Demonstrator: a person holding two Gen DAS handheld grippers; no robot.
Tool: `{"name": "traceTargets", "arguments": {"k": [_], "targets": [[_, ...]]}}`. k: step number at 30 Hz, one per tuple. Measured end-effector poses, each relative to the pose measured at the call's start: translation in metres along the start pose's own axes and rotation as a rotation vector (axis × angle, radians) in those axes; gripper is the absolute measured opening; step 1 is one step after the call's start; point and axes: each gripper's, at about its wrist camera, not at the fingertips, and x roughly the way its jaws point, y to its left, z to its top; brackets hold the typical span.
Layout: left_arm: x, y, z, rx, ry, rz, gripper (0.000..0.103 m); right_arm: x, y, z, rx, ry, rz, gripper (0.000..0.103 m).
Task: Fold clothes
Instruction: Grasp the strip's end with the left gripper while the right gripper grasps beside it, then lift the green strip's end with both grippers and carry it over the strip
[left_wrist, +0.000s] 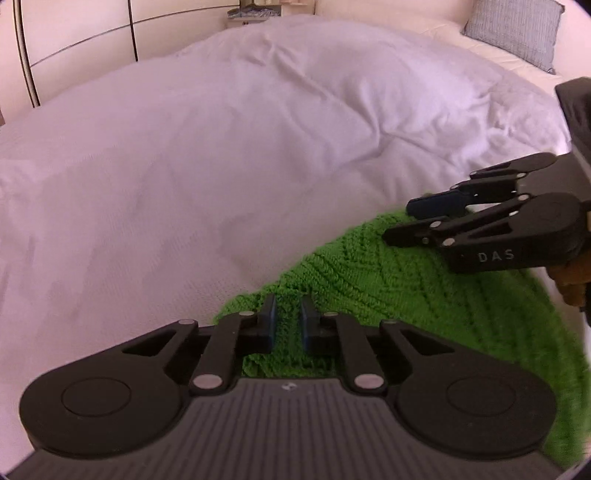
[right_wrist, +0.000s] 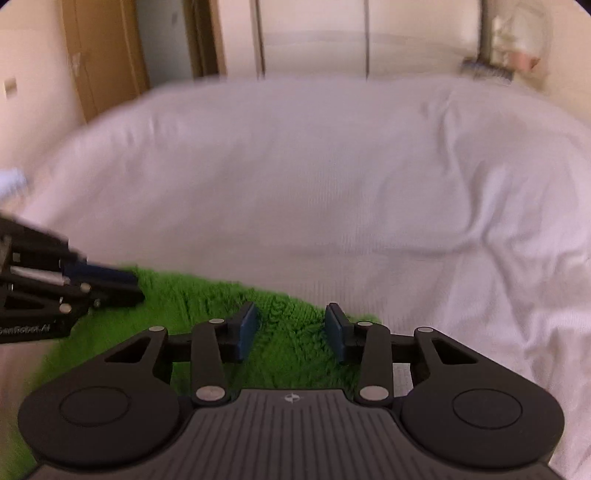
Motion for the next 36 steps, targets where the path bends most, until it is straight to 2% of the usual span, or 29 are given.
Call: {"name": "traceTargets", "arguments": {"k": [5, 8, 12, 15, 17, 20, 24, 27, 28, 29, 30, 32, 34, 36], "targets": [[0.006, -0.006, 0.005, 0.014, 0.041, 0.029, 0.011, 0.02, 0.0, -0.002, -0.013, 0.068, -0.015, 0.038], [-0.016, -0.009, 0.011, 0.022, 0.042, 0.041, 0.011, 0.015, -0.004, 0.004, 0.023, 0.087, 0.003, 0.037], [-0.065, -0.005, 0.016, -0.108, 0.037, -0.016, 0.01, -0.029, -0.008, 0.016, 0.114, 0.078, 0.007, 0.038], [-0.088, -0.014, 0.009, -0.146, 0.035, -0.051, 0.011, -0.065, -0.001, 0.011, 0.173, 0.088, 0.021, 0.04], [-0.085, -0.023, -0.001, -0.146, 0.071, -0.065, 0.012, -0.079, 0.008, 0.007, 0.2, 0.104, 0.052, 0.04], [-0.062, -0.034, -0.019, -0.118, 0.133, -0.029, 0.012, -0.08, 0.025, -0.01, 0.192, 0.142, 0.079, 0.039], [-0.046, -0.038, -0.024, -0.123, 0.16, -0.012, 0.013, -0.052, 0.039, -0.036, 0.166, 0.21, 0.029, 0.039], [-0.056, -0.036, -0.02, -0.145, 0.176, -0.005, 0.013, -0.047, 0.035, -0.036, 0.161, 0.233, 0.037, 0.038], [-0.064, -0.032, -0.018, -0.176, 0.179, -0.01, 0.014, -0.05, 0.031, -0.032, 0.169, 0.244, 0.05, 0.039], [-0.072, -0.027, -0.017, -0.211, 0.18, -0.014, 0.02, -0.054, 0.028, -0.028, 0.178, 0.255, 0.062, 0.046], [-0.081, -0.02, -0.019, -0.262, 0.184, -0.021, 0.035, -0.062, 0.022, -0.028, 0.214, 0.247, 0.07, 0.051], [-0.092, -0.001, -0.026, -0.388, 0.202, -0.057, 0.054, -0.08, 0.009, -0.03, 0.288, 0.229, 0.084, 0.07], [-0.096, 0.022, -0.044, -0.595, 0.225, -0.155, 0.057, -0.093, -0.009, -0.037, 0.4, 0.213, 0.117, 0.078], [-0.091, 0.043, -0.065, -0.802, 0.241, -0.254, 0.06, -0.096, -0.031, -0.05, 0.547, 0.211, 0.173, 0.078]]}}
